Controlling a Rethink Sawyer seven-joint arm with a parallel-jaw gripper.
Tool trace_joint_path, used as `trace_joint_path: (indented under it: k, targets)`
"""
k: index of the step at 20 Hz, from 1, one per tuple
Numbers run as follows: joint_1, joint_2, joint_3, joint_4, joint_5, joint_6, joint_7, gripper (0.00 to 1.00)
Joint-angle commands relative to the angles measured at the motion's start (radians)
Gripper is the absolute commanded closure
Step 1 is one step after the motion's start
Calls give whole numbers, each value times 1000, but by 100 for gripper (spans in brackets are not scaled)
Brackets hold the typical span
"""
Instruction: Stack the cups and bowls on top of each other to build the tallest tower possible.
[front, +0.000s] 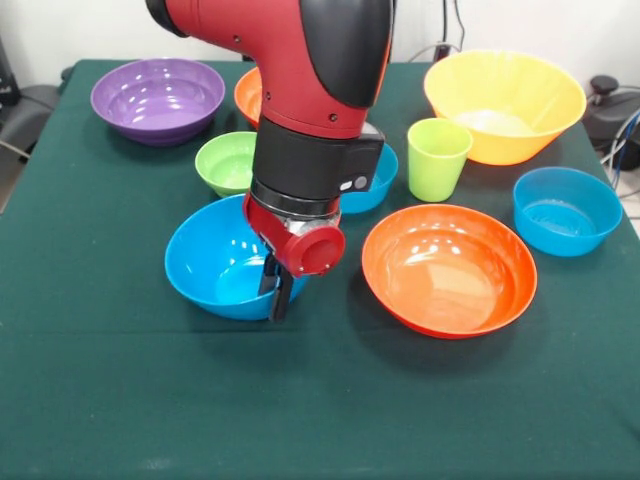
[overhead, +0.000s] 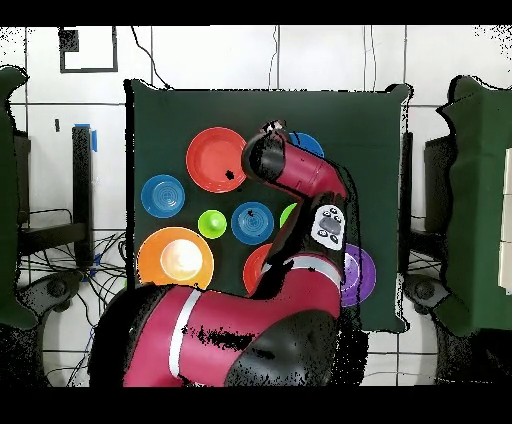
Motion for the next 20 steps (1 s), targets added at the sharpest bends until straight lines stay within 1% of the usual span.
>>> trace_joint_path:
  k: [1, 3, 10, 11, 15, 20]
  targets:
    - [-14, 29, 107, -40, -34, 107, 8, 100]
    - [-35, 29, 141, -48, -46, 108, -23, 100]
    - [-60, 79, 172, -131, -76, 139, -94, 100]
    - [-63, 78, 178, -130, -81, 141, -102, 100]
    - [-68, 93, 189, -149, -89, 141, -109, 100]
    - [-62, 116, 184, -178, -88, 123, -93, 100]
